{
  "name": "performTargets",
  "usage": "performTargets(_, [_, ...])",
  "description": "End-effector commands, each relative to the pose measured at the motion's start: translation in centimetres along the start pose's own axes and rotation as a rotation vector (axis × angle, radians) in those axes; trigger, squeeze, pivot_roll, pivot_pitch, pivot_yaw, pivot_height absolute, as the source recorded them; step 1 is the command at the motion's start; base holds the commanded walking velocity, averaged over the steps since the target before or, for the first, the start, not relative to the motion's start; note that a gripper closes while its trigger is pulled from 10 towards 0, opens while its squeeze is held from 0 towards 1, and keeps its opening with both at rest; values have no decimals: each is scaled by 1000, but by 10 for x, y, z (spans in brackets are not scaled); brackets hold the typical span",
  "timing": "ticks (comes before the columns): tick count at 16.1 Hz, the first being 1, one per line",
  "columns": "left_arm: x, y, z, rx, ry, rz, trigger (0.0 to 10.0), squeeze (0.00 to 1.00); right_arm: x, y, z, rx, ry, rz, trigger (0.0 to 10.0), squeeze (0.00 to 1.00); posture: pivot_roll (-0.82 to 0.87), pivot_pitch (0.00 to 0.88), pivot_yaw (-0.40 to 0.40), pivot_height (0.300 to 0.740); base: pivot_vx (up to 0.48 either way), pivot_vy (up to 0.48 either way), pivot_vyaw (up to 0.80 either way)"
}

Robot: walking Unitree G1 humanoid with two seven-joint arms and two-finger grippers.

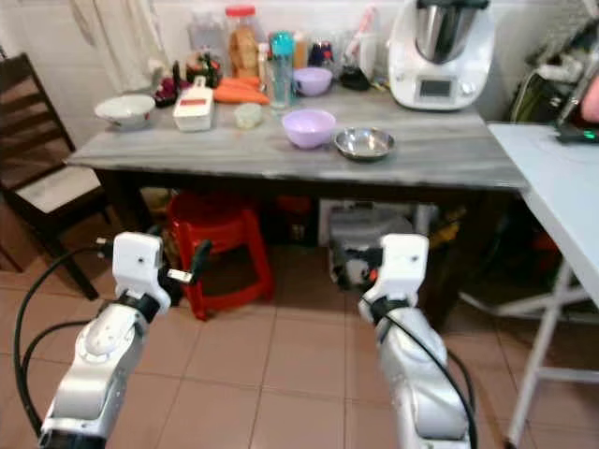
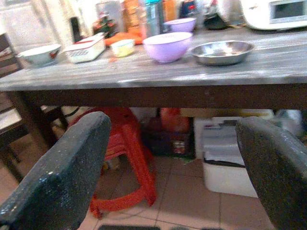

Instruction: Setting the table

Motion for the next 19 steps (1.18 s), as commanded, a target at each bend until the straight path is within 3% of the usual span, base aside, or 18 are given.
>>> performTargets(1, [1,4,6,14,5,-16,10000,0,-2,2,7,23,11,6,10000,0,-35,12,24,740,0,-277,0])
performTargets(19, [8,7,4,7,-12,-52,10000,0,-2,3,6,2,25,-7,10000,0,-39,20,28,740,0,-341,0])
Point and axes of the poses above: a point about 5 cm out from each wrist's last joint towards the gripper, its own y axis pointing out of the wrist towards the gripper, its own z axis along the axis of the wrist's last joint, x = y × z, the point moved 2 cm from there along y, pointing out of the wrist towards the gripper, and after that the axes turned 15 degrees about -y, right-handed, at the moved point
